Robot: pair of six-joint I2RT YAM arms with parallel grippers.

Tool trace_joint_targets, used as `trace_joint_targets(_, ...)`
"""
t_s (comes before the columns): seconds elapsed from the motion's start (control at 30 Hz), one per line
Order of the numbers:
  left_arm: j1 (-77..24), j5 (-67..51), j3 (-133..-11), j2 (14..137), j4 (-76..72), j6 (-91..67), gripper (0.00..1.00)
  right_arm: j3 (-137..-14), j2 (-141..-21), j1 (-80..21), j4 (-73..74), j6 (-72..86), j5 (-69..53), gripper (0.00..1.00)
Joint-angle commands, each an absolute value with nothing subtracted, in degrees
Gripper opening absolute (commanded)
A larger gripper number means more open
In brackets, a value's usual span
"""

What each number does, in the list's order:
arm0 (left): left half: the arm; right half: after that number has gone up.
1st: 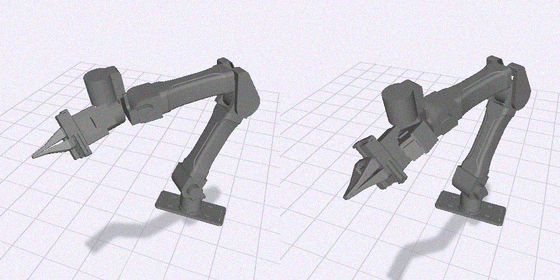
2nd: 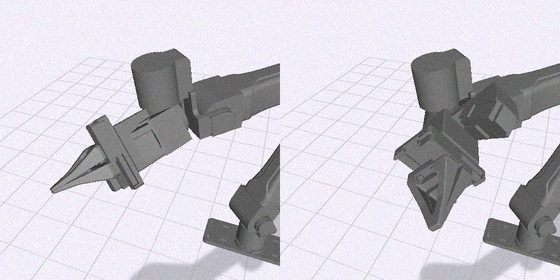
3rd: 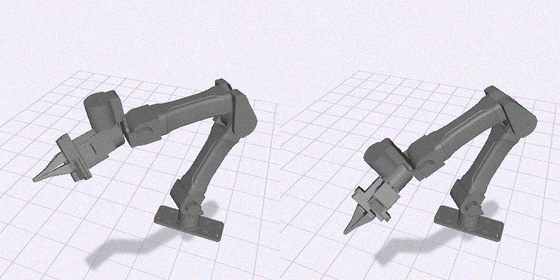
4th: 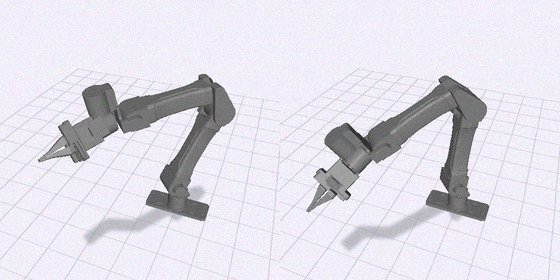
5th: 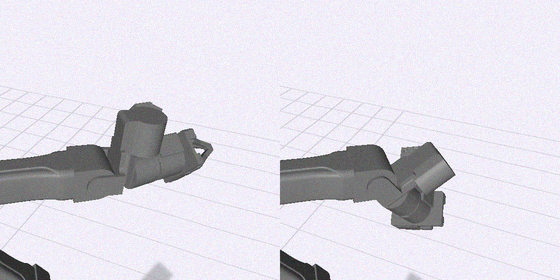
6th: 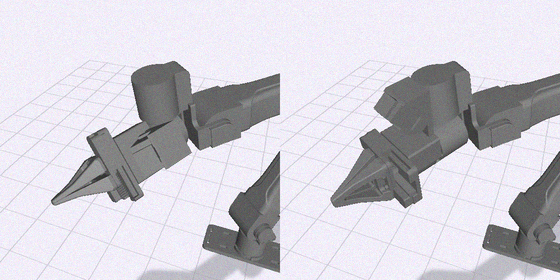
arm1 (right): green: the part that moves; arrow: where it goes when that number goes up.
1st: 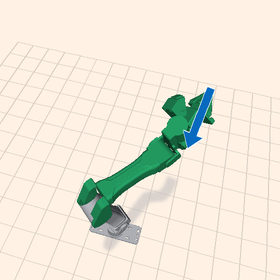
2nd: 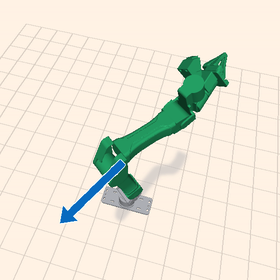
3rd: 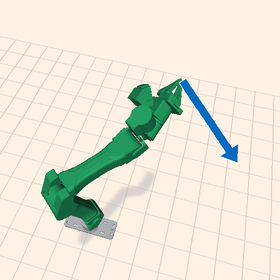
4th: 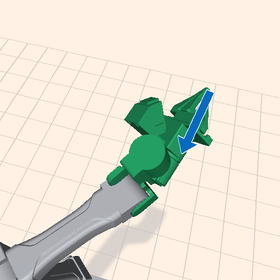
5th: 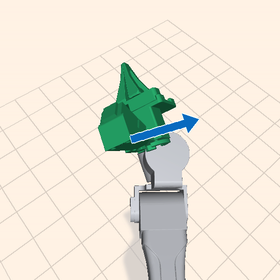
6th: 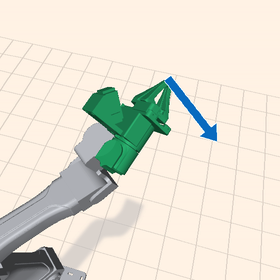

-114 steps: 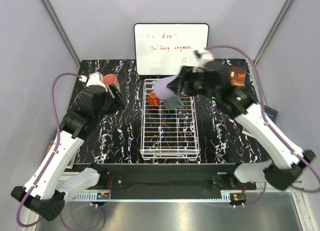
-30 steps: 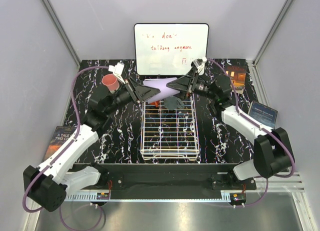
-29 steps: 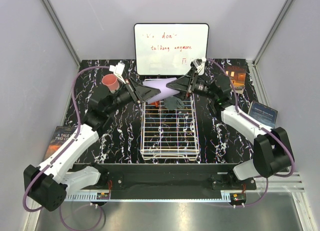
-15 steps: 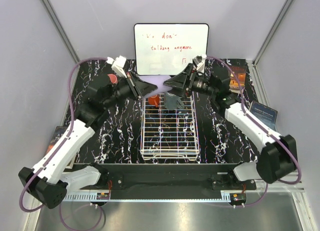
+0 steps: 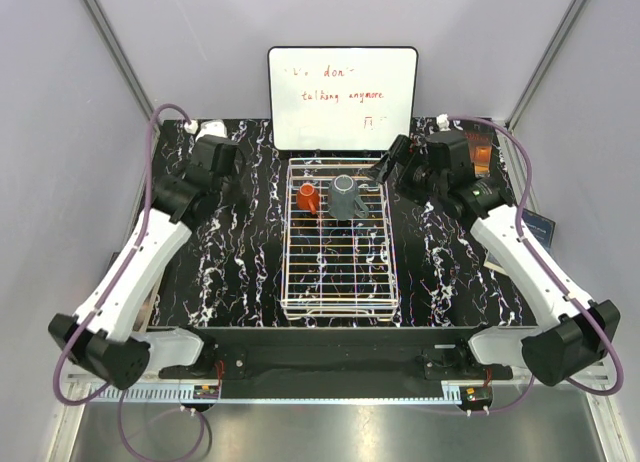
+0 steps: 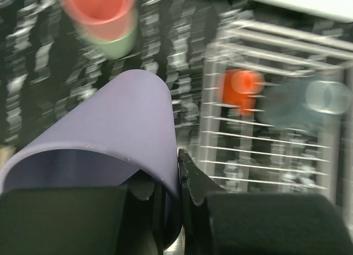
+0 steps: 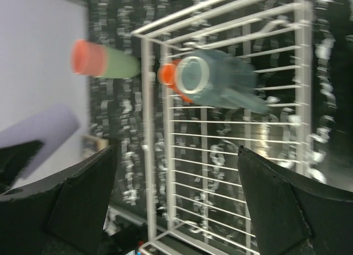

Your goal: Unload the cups from the dish rack

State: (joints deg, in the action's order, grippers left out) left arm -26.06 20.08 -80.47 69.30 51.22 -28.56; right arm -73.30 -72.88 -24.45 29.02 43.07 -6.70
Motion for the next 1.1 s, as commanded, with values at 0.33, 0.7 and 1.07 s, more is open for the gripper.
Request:
trace_joint_targets(0.33,-15.47,21.19,-78.4,83.49,56.26,-22.85,0.0,-77.26,-74.36,-24.26,43.59,37.44,5.8,0.95)
trace_joint_targets(0.7,-9.76,11.08,-78.48,95.27,50.63,-25.05,0.0,-74.71,-73.39,-24.26,43.68,36.74,2.99,0.95)
trace_joint_targets(1.07,-7.21,5.19,-79.46,99.32,47.99,-26.81,0.0,-75.5,-75.41,-24.26,43.94,34.81,1.58,0.95)
